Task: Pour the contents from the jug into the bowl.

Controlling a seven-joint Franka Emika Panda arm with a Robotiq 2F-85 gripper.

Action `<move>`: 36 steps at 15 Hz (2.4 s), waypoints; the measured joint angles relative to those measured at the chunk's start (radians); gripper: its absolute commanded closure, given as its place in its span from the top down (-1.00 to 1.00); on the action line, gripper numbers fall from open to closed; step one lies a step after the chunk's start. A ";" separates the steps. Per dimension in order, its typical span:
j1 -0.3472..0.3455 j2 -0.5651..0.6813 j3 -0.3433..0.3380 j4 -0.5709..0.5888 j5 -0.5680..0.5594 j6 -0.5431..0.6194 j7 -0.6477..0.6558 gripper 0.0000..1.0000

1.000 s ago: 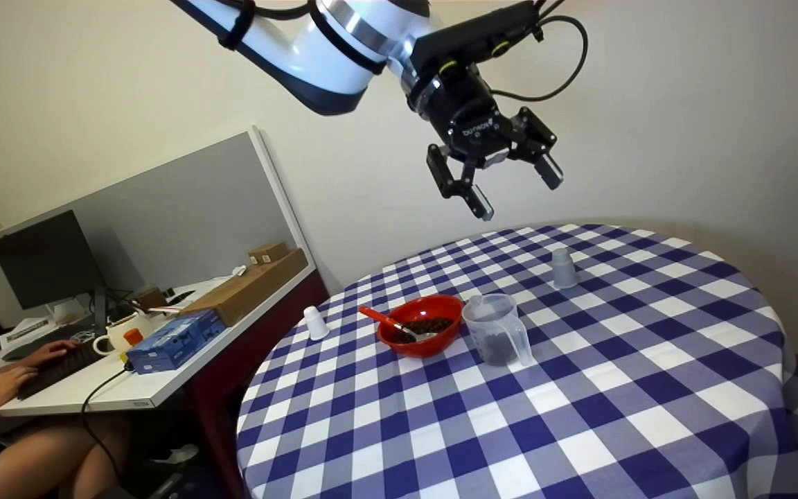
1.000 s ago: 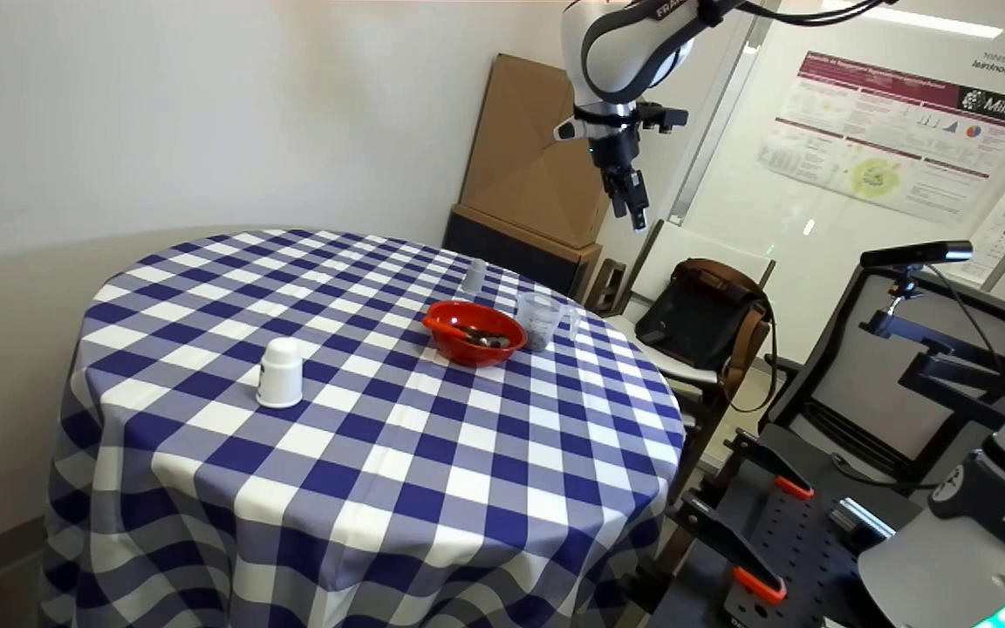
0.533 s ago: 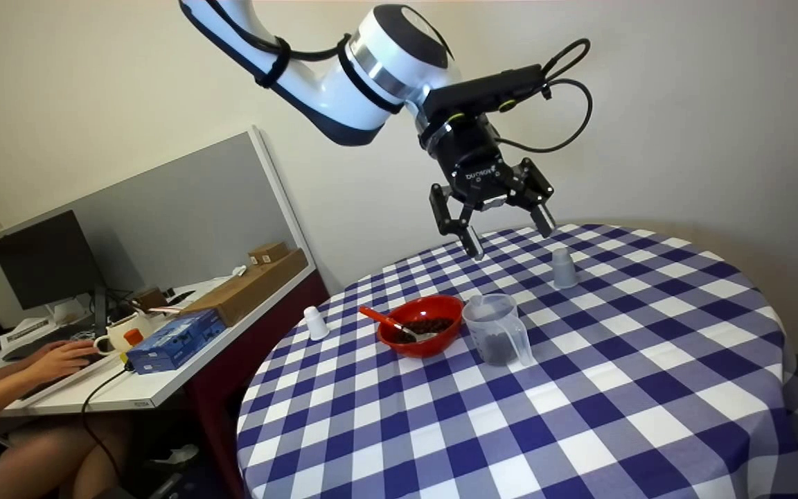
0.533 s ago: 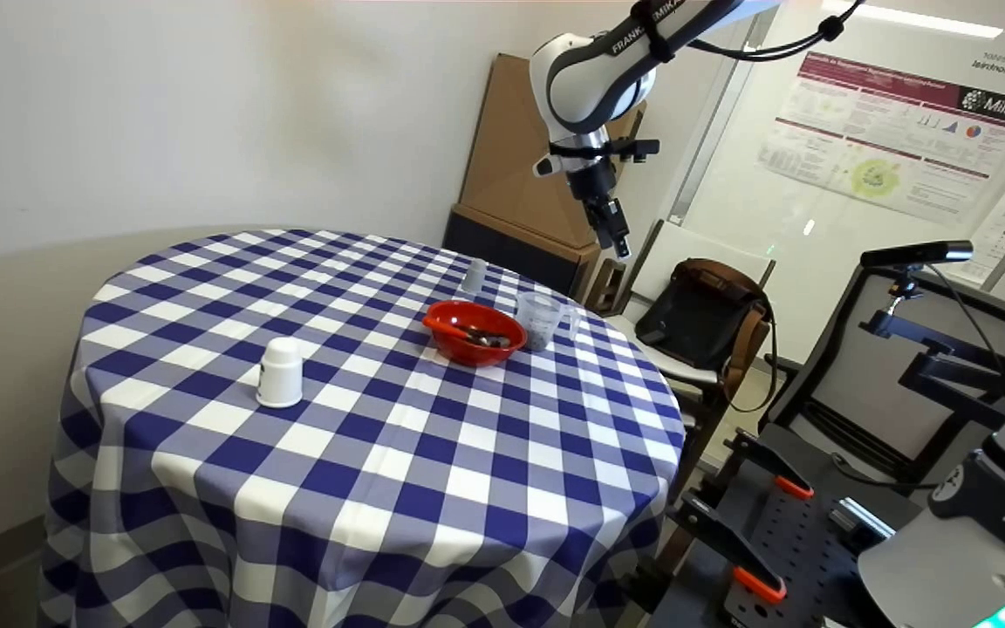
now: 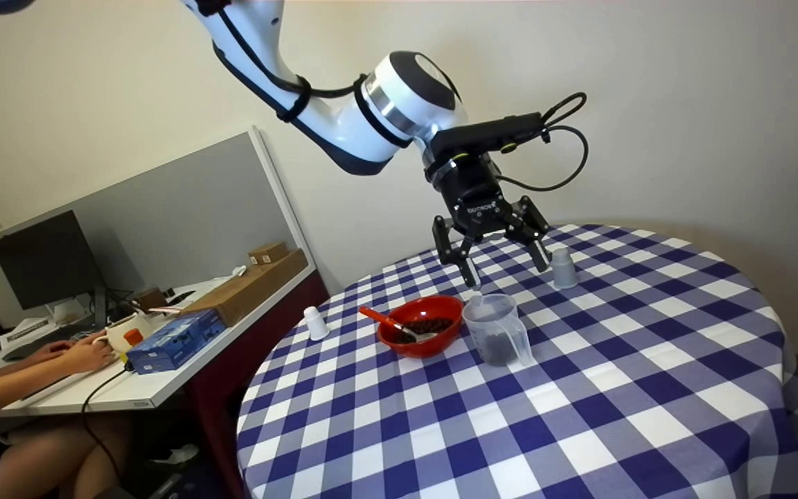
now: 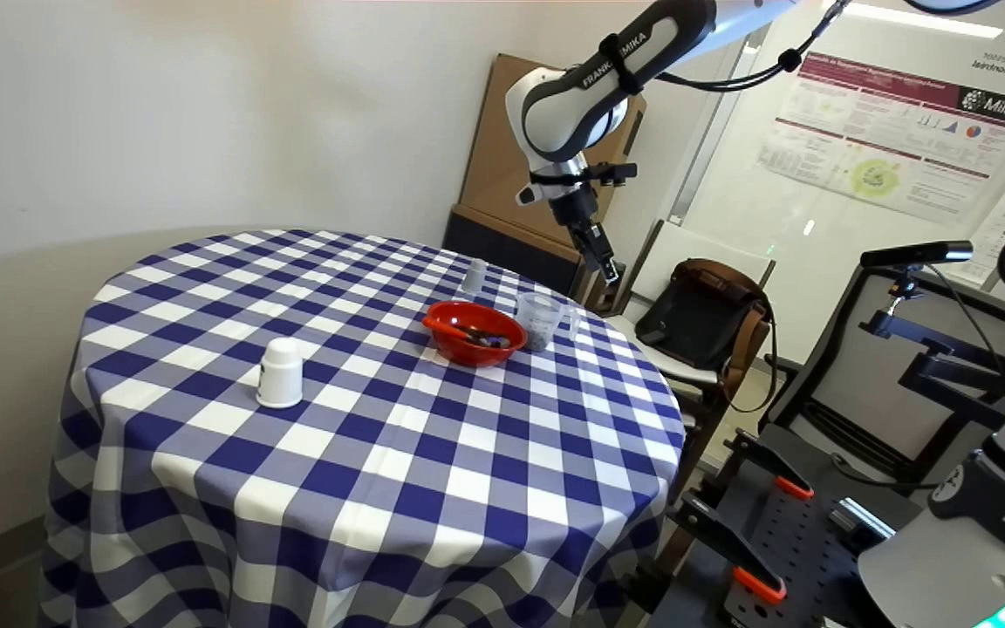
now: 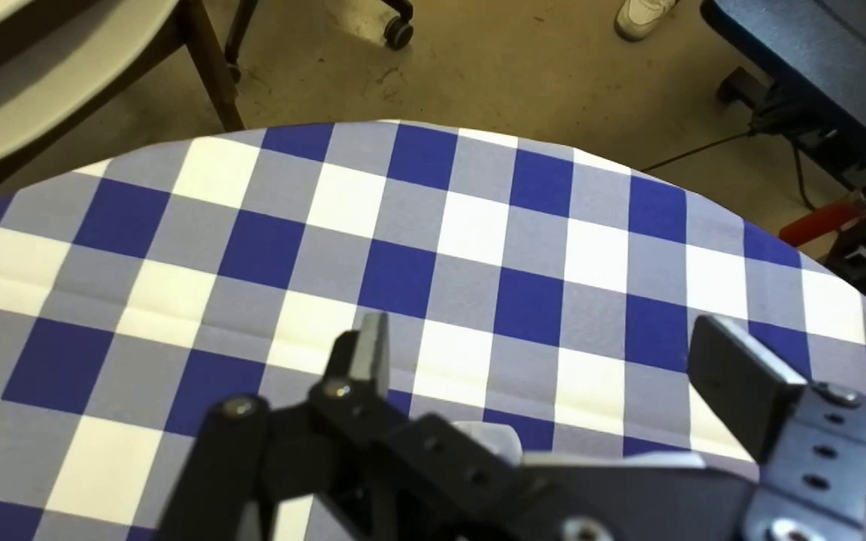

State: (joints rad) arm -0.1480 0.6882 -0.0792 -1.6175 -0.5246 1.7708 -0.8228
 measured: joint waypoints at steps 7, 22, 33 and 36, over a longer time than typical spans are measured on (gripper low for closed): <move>0.000 0.082 0.001 0.058 0.015 -0.019 0.015 1.00; 0.012 0.148 0.015 0.139 0.045 -0.018 0.021 1.00; 0.005 0.148 0.015 0.131 0.053 0.029 0.021 1.00; 0.006 0.151 0.015 0.127 0.053 0.039 0.021 1.00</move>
State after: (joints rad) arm -0.1418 0.8396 -0.0643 -1.4909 -0.4717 1.8094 -0.8019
